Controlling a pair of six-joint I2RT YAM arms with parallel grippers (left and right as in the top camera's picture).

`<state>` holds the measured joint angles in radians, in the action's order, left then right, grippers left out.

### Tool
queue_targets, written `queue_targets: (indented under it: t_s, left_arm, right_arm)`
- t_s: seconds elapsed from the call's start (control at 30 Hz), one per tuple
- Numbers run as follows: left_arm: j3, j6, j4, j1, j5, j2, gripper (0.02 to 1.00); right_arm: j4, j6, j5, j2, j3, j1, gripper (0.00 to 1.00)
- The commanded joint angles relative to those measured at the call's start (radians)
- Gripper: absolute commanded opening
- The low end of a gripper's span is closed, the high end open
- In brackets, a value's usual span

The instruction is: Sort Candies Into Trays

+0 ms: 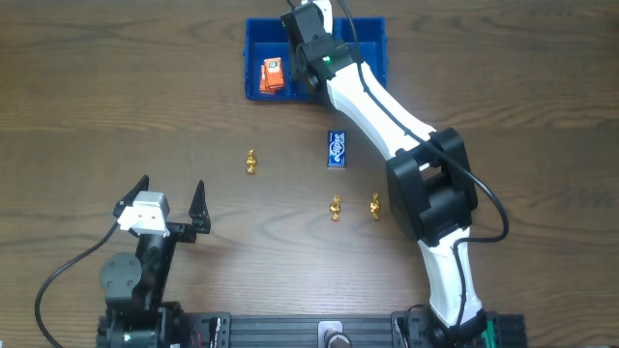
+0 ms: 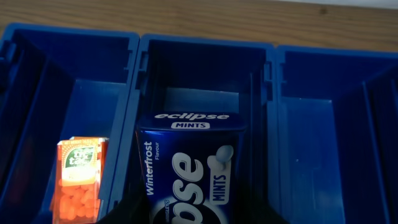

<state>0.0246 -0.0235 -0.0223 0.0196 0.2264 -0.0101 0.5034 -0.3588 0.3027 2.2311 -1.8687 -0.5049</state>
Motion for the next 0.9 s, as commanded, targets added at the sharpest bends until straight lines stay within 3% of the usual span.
queue_targets:
  t_s: [0.03, 0.17, 0.27, 0.37, 0.5, 0.77, 0.9]
  left_arm:
    - [-0.02, -0.003, -0.033, 0.006, 0.01, 0.006, 0.998]
    - [-0.02, -0.003, -0.033, 0.006, 0.01, 0.006, 0.996]
    - [-0.02, -0.003, -0.033, 0.006, 0.01, 0.006, 0.998]
    - [-0.02, -0.003, -0.033, 0.006, 0.01, 0.006, 0.998]
    - [-0.02, -0.003, -0.033, 0.006, 0.01, 0.006, 0.998]
    - [-0.02, -0.003, -0.033, 0.006, 0.01, 0.006, 0.998]
    - [-0.02, -0.003, -0.033, 0.006, 0.01, 0.006, 0.998]
  right_arm:
    - [-0.003, -0.015, 0.002, 0.005, -0.003, 0.01, 0.316]
    - [-0.004, -0.015, 0.0, 0.005, -0.003, 0.01, 0.489]
    - [-0.006, -0.014, -0.006, 0.005, -0.003, 0.01, 0.772]
    - [-0.001, -0.014, -0.022, -0.002, -0.005, 0.01, 0.921]
    - [0.035, -0.015, -0.06, -0.071, -0.005, 0.016, 1.0]
    - [0.303, -0.072, -0.074, -0.298, 0.103, 0.016, 0.998]
    - [0.343, -0.119, -0.149, -0.34, 0.253, 0.015, 1.0]
